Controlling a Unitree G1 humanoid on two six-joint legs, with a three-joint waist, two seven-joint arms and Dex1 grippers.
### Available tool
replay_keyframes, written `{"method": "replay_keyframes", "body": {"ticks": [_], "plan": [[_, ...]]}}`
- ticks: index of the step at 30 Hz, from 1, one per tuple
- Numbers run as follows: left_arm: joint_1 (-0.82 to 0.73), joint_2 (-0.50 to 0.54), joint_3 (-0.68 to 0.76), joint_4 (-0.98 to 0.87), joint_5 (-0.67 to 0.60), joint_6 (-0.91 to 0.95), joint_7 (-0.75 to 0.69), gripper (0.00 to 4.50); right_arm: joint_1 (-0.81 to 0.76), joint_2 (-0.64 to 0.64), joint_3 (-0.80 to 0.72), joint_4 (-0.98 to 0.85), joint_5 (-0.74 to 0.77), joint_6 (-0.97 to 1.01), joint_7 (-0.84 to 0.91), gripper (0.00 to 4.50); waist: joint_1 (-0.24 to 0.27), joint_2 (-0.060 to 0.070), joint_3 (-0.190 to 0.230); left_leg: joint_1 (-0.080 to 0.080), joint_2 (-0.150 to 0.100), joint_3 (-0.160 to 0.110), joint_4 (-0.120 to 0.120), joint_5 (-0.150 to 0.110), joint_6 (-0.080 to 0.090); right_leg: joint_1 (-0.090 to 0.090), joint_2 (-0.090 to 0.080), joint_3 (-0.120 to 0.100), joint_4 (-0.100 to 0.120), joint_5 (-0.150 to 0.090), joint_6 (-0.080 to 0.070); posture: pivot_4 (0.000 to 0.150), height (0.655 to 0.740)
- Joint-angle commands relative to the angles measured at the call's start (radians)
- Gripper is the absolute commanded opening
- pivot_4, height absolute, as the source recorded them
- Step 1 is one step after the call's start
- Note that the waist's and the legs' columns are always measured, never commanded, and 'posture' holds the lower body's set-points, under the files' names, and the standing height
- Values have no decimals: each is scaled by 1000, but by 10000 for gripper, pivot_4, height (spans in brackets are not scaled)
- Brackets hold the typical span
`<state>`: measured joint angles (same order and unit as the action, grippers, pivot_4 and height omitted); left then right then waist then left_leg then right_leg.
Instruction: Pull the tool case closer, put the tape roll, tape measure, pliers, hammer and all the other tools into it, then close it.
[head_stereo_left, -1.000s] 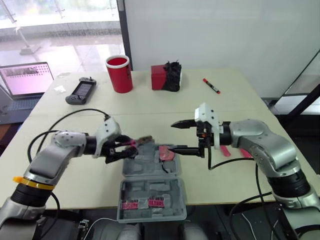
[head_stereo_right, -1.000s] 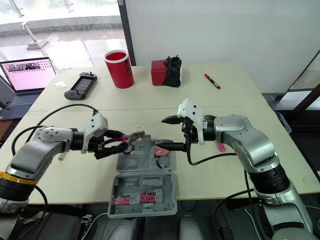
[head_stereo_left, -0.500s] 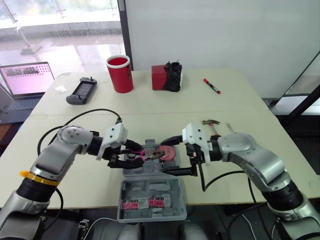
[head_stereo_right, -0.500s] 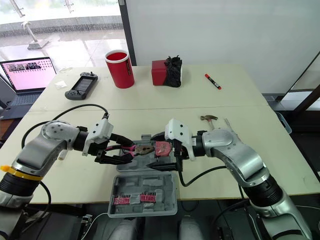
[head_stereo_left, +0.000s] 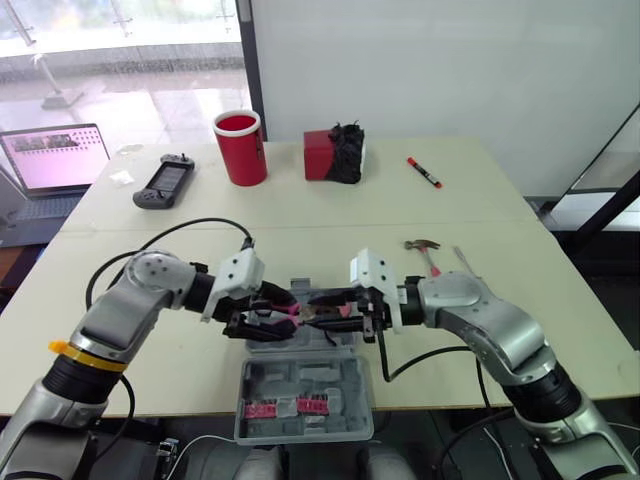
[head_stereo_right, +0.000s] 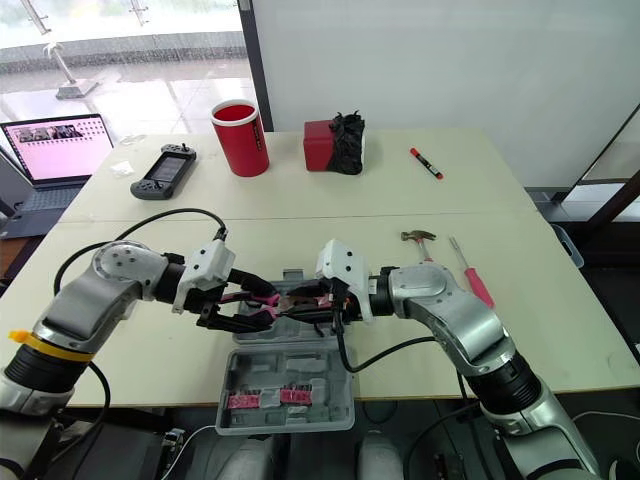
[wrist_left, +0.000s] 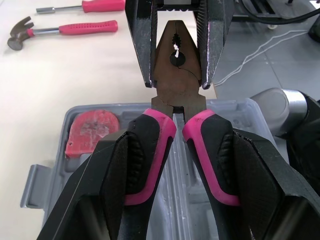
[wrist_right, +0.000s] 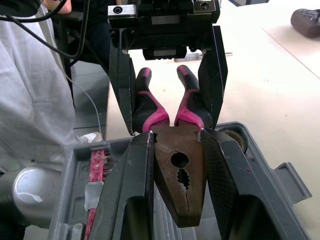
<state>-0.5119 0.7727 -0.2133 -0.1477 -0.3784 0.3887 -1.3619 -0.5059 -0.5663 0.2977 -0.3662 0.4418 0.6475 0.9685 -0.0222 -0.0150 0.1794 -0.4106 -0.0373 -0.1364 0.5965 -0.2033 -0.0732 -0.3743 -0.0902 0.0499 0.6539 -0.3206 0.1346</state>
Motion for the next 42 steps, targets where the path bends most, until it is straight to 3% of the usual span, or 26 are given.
{"method": "replay_keyframes", "body": {"ticks": [1, 11, 13, 15, 16, 26, 29, 31, 42], "plan": [[-23, -9, 20, -23, -12, -10, 3, 24756, -5, 5, 1, -4, -10, -14, 2, 9093, 0, 0, 0, 0, 0, 0, 0, 0, 0, 0, 0, 0, 0, 0, 0, 1500, 7400], [-29, -27, 22, -7, -4, -20, 12, 24756, -6, 12, -5, 6, 16, 20, 20, 9093, 0, 0, 0, 0, 0, 0, 0, 0, 0, 0, 0, 0, 0, 0, 0, 1500, 7400], [-24, -31, 18, -8, 2, -24, 13, 24756, -7, 15, -7, 10, -6, -8, 11, 20484, 0, 0, 0, 0, 0, 0, 0, 0, 0, 0, 0, 0, 0, 0, 0, 1500, 7400], [-22, -34, 16, -8, 5, -25, 13, 24756, -4, 3, 2, 2, -14, -11, 22, 28075, 0, 0, 0, 0, 0, 0, 0, 0, 0, 0, 0, 0, 0, 0, 0, 1500, 7400], [-23, -35, 15, -7, 7, -26, 12, 24756, -2, 0, 2, -5, -3, -1, 31, 28701, 0, 0, 0, 0, 0, 0, 0, 0, 0, 0, 0, 0, 0, 0, 0, 1500, 7400], [-33, -44, 12, -14, 2, -9, 10, 24756, 5, 3, -16, 5, -1, -25, 40, 28701, -1, 0, 0, 0, 0, 0, 1, 0, 0, 0, 0, 0, 1, 0, 0, 1500, 7400], [-29, -40, 13, -10, 5, -14, 5, 24756, 3, 7, -32, 15, 14, -18, 41, 19971, -1, 0, 0, 0, 0, 0, 1, 0, 0, 0, 0, 0, 1, 0, 0, 1500, 7400], [-28, -38, 14, -10, 5, -15, 3, 24755, 2, 9, -46, 19, 25, -15, 42, 10141, 0, 0, 0, 0, 0, 0, 1, 0, 0, 0, 0, 0, 1, 0, 0, 1500, 7400], [-22, -30, 16, -14, 2, -14, 5, 24754, 7, -3, -63, 28, 41, -23, 58, 9912, -1, 0, 0, 0, 0, 0, 1, 0, 0, 0, 0, 0, 1, 0, 0, 1500, 7400]]}}
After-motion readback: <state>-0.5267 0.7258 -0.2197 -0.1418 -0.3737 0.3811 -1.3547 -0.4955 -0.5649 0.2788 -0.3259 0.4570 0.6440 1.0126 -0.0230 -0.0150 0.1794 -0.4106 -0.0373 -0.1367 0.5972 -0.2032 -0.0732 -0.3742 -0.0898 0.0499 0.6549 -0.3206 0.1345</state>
